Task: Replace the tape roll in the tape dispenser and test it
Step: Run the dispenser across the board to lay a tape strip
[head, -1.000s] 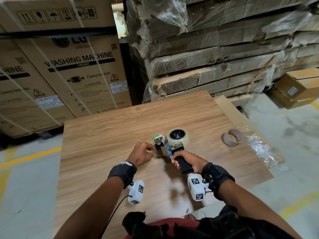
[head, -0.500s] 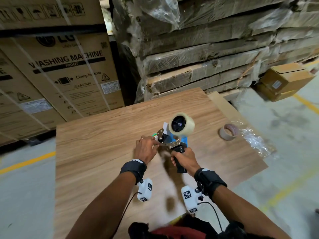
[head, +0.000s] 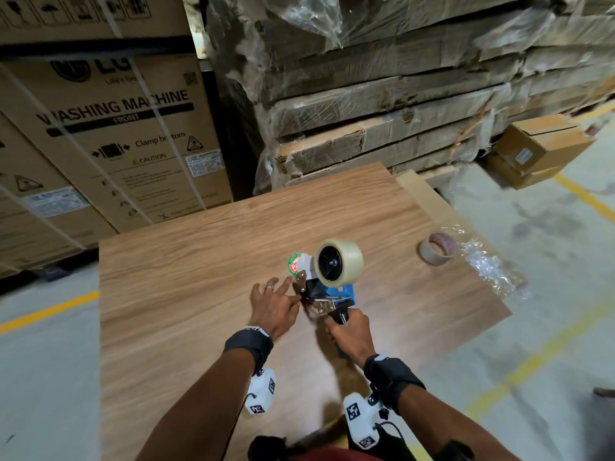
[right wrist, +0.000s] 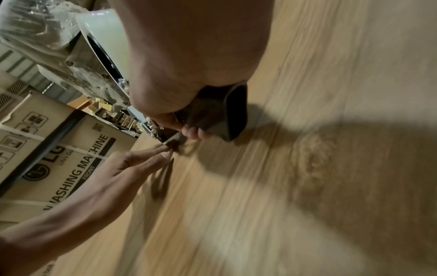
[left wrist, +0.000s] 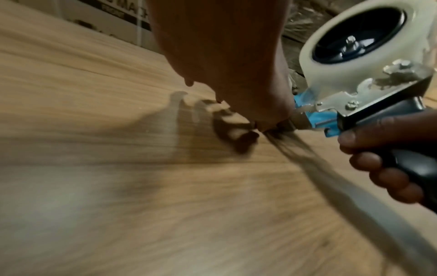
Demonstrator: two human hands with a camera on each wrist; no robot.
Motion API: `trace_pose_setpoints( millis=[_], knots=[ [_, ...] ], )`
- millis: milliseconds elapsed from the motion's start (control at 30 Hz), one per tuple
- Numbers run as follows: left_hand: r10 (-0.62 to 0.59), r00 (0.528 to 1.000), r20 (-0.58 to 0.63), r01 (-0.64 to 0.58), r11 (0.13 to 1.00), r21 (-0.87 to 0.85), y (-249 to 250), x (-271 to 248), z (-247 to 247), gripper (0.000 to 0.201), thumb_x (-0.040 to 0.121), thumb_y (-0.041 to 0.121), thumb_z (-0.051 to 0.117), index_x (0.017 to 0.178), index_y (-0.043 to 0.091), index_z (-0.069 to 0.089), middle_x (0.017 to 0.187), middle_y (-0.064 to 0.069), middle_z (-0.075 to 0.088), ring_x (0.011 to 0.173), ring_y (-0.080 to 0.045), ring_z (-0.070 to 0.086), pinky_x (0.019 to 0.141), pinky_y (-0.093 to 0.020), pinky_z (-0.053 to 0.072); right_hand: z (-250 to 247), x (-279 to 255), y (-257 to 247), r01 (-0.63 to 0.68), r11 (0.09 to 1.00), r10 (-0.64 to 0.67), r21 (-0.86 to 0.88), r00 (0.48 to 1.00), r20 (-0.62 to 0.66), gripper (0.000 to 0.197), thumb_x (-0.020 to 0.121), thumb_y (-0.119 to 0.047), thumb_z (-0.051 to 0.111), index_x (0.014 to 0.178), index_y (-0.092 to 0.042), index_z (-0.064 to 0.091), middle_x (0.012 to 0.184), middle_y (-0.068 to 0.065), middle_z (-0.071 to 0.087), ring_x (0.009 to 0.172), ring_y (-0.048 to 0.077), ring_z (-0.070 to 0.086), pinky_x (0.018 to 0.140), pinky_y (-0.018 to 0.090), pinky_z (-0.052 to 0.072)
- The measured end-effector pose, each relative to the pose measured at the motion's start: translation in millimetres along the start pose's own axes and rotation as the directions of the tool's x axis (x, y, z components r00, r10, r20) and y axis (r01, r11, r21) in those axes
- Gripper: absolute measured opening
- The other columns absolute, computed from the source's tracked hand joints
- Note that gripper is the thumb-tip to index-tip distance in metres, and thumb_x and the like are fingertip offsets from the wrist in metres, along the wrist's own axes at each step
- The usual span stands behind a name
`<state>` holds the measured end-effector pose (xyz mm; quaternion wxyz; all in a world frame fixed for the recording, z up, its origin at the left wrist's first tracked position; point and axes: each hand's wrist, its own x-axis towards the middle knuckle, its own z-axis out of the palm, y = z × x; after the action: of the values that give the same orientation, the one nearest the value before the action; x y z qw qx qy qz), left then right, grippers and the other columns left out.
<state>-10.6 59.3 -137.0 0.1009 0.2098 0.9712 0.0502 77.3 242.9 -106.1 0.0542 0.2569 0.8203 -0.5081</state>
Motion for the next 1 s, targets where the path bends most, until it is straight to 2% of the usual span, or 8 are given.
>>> trace_pose_setpoints(
  millis=[67, 133, 367, 500, 667, 733, 867, 1000],
  knots=[
    [0.032, 0.999, 0.005, -0.032, 0.997, 0.069, -1.3, -4.8, 1.8, 0.039, 0.097, 0.048, 0.034, 0.122, 0.044, 0.065, 0.16, 0.003, 0.04, 0.141, -0.034, 0.04, 0.106, -0.063, 0.025, 2.8, -1.8, 4.2, 0.026, 0.999, -0.026, -0.042, 1.0, 0.0, 0.038, 0.069, -0.05, 0.065, 0.061, -0.013, 0.06, 0.057, 0.005, 0.067, 0.055, 0.033, 0.062, 0.055, 0.042, 0.054],
    [0.046, 0.999, 0.023, -0.049, 0.99, 0.136, -4.3, -8.7, 4.6, 0.042, 0.097, 0.05, 0.031, 0.13, 0.044, 0.057, 0.163, 0.002, 0.035, 0.144, -0.034, 0.038, 0.105, -0.067, 0.022, 5.4, -5.0, 8.7, 0.055, 0.995, -0.055, -0.084, 0.998, 0.006, 0.039, 0.076, -0.048, 0.068, 0.067, -0.01, 0.06, 0.057, 0.002, 0.061, 0.057, 0.028, 0.052, 0.059, 0.043, 0.051],
    [0.011, 0.996, 0.089, -0.03, 0.975, 0.221, -7.2, -16.2, 7.4, 0.048, 0.095, 0.054, 0.024, 0.138, 0.043, 0.043, 0.168, 0.004, 0.021, 0.148, -0.038, 0.029, 0.101, -0.078, 0.014, 10.9, -17.1, 16.6, 0.1, 0.981, -0.101, -0.167, 0.995, 0.003, 0.041, 0.09, -0.035, 0.071, 0.071, -0.004, 0.052, 0.06, 0.011, 0.058, 0.059, 0.026, 0.042, 0.057, 0.037, 0.034],
    [-0.014, 0.991, 0.133, -0.017, 0.974, 0.226, -6.0, -16.0, 6.3, 0.046, 0.098, 0.05, 0.026, 0.143, 0.044, 0.034, 0.17, 0.005, 0.01, 0.152, -0.037, 0.019, 0.101, -0.077, 0.016, 8.1, -18.0, 11.6, 0.058, 0.965, -0.05, -0.257, 0.998, 0.038, 0.039, 0.089, -0.029, 0.068, 0.066, -0.01, 0.044, 0.066, 0.017, 0.06, 0.066, 0.035, 0.051, 0.061, 0.041, 0.039],
    [-0.056, 0.981, 0.184, 0.019, 0.98, 0.199, -2.1, -15.1, 8.2, 0.049, 0.1, 0.043, 0.03, 0.149, 0.046, 0.025, 0.171, 0.006, -0.001, 0.155, -0.037, 0.01, 0.102, -0.076, 0.021, 5.1, -12.0, 7.3, -0.01, 0.925, 0.048, -0.38, 0.995, 0.092, 0.03, 0.087, -0.033, 0.068, 0.08, -0.007, 0.056, 0.093, 0.021, 0.07, 0.091, 0.04, 0.064, 0.065, 0.031, 0.038],
    [-0.069, 0.976, 0.208, 0.029, 0.981, 0.191, -0.2, -14.6, 8.5, 0.05, 0.101, 0.043, 0.029, 0.151, 0.046, 0.022, 0.17, 0.007, -0.005, 0.155, -0.037, 0.007, 0.101, -0.077, 0.021, 5.4, -12.5, 7.0, 0.0, 0.922, 0.046, -0.387, 0.993, 0.108, 0.03, 0.087, -0.034, 0.067, 0.079, -0.006, 0.058, 0.092, 0.021, 0.071, 0.09, 0.041, 0.064, 0.065, 0.031, 0.039],
    [-0.101, 0.964, 0.244, 0.058, 0.982, 0.18, 4.0, -11.3, 5.9, 0.051, 0.102, 0.046, 0.023, 0.152, 0.047, 0.018, 0.17, 0.009, -0.008, 0.156, -0.036, 0.004, 0.101, -0.078, 0.019, 6.9, -17.6, 15.1, 0.048, 0.91, -0.007, -0.412, 0.995, 0.099, 0.036, 0.09, -0.033, 0.063, 0.064, -0.017, 0.043, 0.074, 0.015, 0.062, 0.075, 0.036, 0.053, 0.064, 0.032, 0.031],
    [-0.141, 0.949, 0.284, 0.093, 0.98, 0.176, 8.0, -8.9, 2.9, 0.051, 0.102, 0.048, 0.022, 0.152, 0.049, 0.018, 0.169, 0.012, -0.01, 0.156, -0.035, 0.002, 0.1, -0.078, 0.018, 8.7, -19.4, 23.4, 0.081, 0.901, -0.037, -0.425, 0.993, 0.109, 0.029, 0.087, -0.036, 0.061, 0.072, -0.012, 0.054, 0.078, 0.02, 0.07, 0.068, 0.035, 0.052, 0.061, 0.033, 0.031]
  ],
)
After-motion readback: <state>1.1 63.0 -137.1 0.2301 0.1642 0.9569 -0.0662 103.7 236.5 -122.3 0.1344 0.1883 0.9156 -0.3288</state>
